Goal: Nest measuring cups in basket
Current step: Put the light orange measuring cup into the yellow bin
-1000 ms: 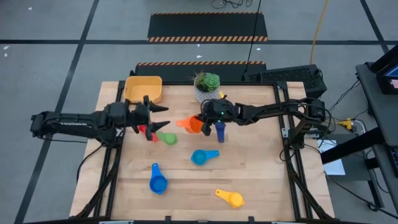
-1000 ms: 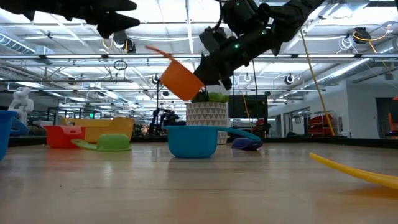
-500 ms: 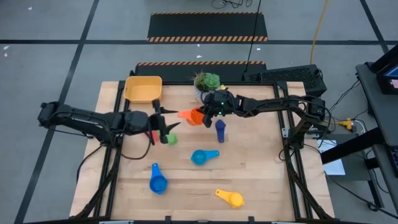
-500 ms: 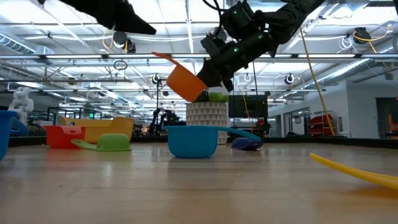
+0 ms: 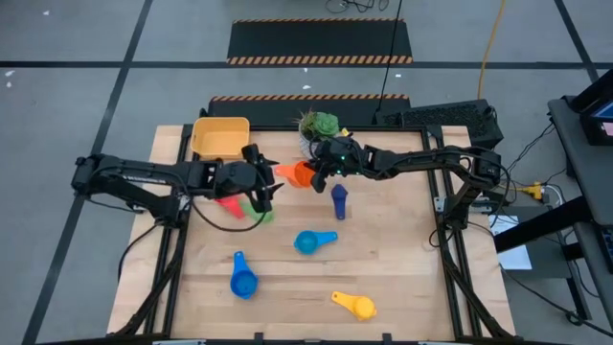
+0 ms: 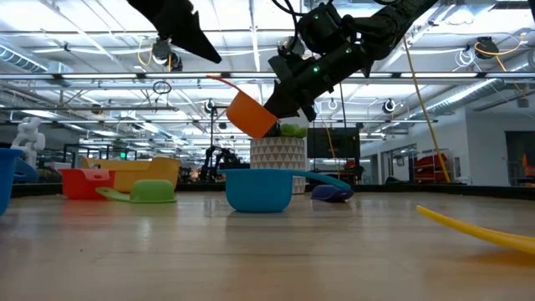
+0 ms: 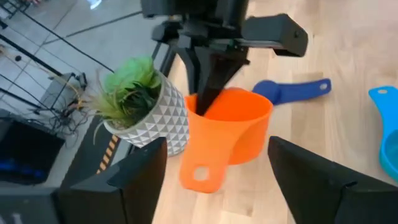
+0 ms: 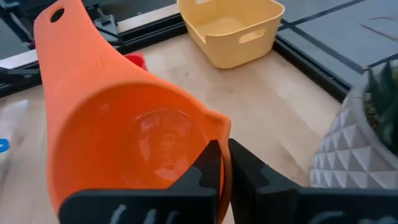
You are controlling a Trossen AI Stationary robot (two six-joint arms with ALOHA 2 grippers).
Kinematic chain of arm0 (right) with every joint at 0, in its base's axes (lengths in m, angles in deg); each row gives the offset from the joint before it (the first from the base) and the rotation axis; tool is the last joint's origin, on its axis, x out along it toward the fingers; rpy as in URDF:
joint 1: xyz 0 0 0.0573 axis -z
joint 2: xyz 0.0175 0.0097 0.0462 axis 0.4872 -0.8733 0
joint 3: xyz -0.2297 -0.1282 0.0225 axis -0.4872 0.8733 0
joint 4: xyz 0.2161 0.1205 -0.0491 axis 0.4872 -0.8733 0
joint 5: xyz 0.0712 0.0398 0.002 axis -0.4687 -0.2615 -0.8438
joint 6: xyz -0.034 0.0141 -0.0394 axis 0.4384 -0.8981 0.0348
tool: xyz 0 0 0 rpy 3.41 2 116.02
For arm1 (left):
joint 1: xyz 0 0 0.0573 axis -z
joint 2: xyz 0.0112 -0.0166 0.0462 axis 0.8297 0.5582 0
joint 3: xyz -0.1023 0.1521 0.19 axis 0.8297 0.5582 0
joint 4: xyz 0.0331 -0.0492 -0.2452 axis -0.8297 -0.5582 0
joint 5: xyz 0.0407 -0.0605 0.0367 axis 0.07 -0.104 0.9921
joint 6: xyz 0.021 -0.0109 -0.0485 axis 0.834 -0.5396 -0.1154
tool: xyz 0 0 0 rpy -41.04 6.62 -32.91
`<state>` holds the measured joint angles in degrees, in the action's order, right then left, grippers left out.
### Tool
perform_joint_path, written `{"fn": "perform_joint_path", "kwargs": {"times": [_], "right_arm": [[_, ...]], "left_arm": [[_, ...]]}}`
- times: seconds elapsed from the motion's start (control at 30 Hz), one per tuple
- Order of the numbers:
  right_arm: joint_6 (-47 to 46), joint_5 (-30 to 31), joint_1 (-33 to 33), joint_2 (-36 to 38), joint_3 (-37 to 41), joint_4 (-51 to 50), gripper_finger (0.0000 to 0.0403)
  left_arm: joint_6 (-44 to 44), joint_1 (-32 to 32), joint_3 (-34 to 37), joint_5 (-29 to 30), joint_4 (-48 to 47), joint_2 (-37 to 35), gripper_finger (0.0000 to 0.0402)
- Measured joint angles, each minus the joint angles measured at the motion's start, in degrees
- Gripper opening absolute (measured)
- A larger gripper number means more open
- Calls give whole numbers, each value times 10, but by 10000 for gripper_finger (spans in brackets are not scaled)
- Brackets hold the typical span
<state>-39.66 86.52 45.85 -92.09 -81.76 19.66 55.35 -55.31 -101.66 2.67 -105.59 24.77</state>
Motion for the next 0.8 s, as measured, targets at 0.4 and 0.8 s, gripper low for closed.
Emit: {"fn": "perform_joint_path", "kwargs": {"times": [0.4,0.8], "right_arm": [[32,29,-3,0,0,9,4],[-11,-73,6,0,0,1,3]], "left_arm": [[-14,-80,-6,-61,-7,5,298],[152,-30,-5,-55,-33,26,246]]}}
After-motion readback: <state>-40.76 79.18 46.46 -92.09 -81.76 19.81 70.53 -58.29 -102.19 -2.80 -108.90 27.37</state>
